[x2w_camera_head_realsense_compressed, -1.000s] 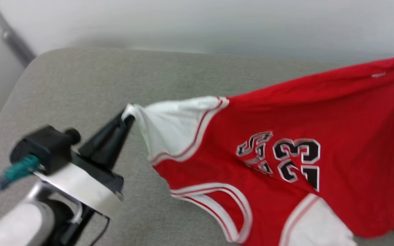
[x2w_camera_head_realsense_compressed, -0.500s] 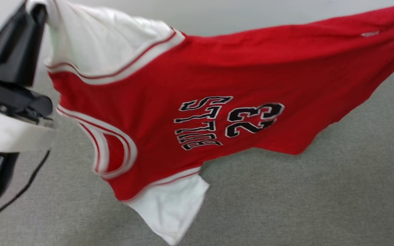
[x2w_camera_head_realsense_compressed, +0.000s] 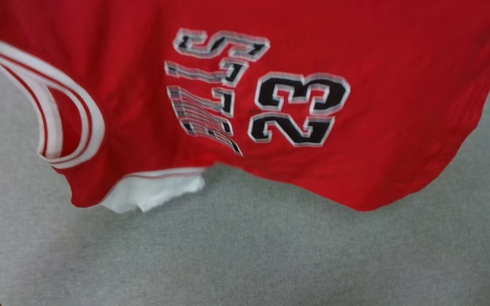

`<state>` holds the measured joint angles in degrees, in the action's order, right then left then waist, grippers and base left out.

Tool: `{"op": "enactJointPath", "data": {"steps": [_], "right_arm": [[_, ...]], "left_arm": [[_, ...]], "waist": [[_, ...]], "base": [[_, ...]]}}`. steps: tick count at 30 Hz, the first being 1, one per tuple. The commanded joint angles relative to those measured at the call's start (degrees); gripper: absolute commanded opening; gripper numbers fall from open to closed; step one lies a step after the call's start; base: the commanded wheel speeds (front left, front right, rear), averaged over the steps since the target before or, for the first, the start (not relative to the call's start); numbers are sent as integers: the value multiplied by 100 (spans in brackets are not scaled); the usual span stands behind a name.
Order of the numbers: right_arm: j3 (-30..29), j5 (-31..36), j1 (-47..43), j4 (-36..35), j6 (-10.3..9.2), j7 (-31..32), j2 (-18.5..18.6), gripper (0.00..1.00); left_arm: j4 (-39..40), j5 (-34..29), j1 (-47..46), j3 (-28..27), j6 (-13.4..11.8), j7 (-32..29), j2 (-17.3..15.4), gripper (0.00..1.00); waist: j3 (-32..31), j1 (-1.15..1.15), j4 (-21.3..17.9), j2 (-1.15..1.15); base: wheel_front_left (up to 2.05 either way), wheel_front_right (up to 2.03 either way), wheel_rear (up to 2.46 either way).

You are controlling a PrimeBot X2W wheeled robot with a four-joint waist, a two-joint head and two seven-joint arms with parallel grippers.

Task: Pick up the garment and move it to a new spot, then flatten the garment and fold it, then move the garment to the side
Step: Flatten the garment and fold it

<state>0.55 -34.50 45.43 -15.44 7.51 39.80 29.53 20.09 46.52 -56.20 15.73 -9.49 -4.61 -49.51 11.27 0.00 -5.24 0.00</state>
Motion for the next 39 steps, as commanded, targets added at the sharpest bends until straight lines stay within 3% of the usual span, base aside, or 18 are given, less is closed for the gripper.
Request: {"op": "enactJointPath", "data": {"steps": [1, 7, 14, 24, 31, 39], "right_arm": [[29, 95, 175, 76, -4, -67, 42, 0], [160, 390, 1131, 598, -4, -382, 36, 0], [577, 674, 2412, 1505, -5, -1200, 104, 0], [645, 1444, 3765, 3185, -6, -2321, -287, 0], [939, 1537, 3626, 3949, -6, -2888, -559, 0], [1471, 1402, 2436, 4671, -5, -3468, -690, 0]], "left_arm": [[-145, -77, -241, -14, 52, -24, 16, 0], [-1197, -447, -1751, 262, 492, -157, 129, 0], [-2599, -1070, -3543, 757, 1095, -69, 562, 0], [-4477, -1537, -5111, 1063, 1459, 876, 1277, 0], [-5177, -1604, -4575, 1571, 1630, 1491, 1582, 0], [-5267, -1266, -2355, 1997, 1616, 1889, 1929, 0]], "waist": [[309, 0, -90, 0], [1080, 0, -131, 0], [1778, 0, -133, 0], [2564, 0, 4, 0], [2835, 0, 207, 0], [2322, 0, 390, 0]], "base": [[0, 0, 0], [0, 0, 0], [0, 0, 0], [0, 0, 0], [0, 0, 0], [0, 0, 0]]}}
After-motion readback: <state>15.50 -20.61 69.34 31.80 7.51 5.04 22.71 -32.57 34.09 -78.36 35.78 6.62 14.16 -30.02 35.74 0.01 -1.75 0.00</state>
